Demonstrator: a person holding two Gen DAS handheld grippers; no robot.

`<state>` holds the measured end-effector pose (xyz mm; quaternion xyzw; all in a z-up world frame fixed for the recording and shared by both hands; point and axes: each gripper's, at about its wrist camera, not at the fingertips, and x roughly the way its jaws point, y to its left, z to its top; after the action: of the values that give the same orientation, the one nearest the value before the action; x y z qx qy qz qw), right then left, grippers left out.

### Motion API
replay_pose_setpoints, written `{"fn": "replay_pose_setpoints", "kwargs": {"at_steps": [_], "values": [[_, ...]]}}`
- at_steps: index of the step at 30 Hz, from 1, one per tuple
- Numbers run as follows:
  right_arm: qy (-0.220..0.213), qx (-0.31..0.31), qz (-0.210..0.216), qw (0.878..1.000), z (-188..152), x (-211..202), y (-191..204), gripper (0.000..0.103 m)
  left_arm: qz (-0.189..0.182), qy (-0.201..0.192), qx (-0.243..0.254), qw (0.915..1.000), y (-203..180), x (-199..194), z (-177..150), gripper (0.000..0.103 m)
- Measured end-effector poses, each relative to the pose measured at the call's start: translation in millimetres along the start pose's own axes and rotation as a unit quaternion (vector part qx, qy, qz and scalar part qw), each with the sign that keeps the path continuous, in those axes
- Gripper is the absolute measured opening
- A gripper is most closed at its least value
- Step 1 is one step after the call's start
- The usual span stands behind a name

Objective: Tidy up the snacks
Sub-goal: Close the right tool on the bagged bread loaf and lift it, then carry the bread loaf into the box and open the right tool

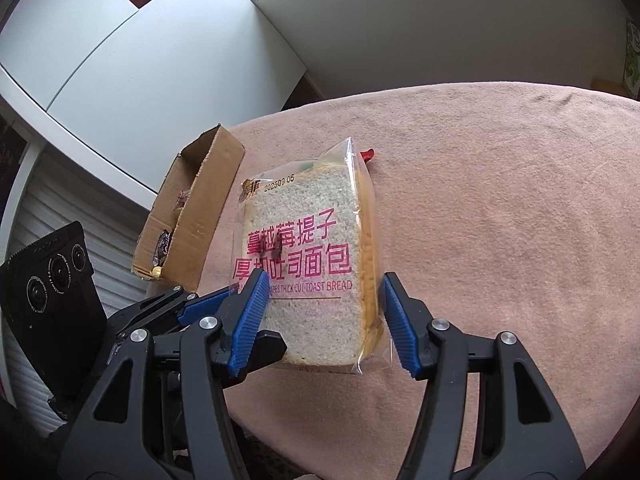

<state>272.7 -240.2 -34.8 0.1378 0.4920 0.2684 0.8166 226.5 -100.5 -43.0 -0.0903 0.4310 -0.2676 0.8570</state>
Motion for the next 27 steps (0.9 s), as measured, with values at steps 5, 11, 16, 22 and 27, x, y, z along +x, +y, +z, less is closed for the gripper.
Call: {"fn": "replay_pose_setpoints", "kwargs": {"at_steps": [5, 11, 16, 22, 27], "values": [[0.002, -0.026, 0.007, 1.0, 1.7, 7.5, 37.9, 0.06, 0.016, -0.02, 0.001, 0.9997, 4.5, -23.8, -5.3, 0.047], [0.009, -0.056, 0.011, 0.998, 5.4, 22.4, 83.6, 0.06, 0.025, -0.042, -0.011, 0.9987, 24.3, -57.5, -14.1, 0.047], [0.016, -0.078, 0.021, 0.997, 10.1, 40.1, 119.7, 0.06, 0.033, -0.062, -0.022, 0.9973, 44.9, -78.9, -19.4, 0.047], [0.028, -0.096, 0.035, 0.994, 21.3, 79.2, 162.0, 0.06, 0.052, -0.082, -0.046, 0.9941, 87.5, -108.5, -23.2, 0.047], [0.037, -0.107, 0.048, 0.992, 28.7, 115.3, 190.8, 0.06, 0.075, -0.092, -0.065, 0.9908, 125.2, -128.4, -26.5, 0.047]]}}
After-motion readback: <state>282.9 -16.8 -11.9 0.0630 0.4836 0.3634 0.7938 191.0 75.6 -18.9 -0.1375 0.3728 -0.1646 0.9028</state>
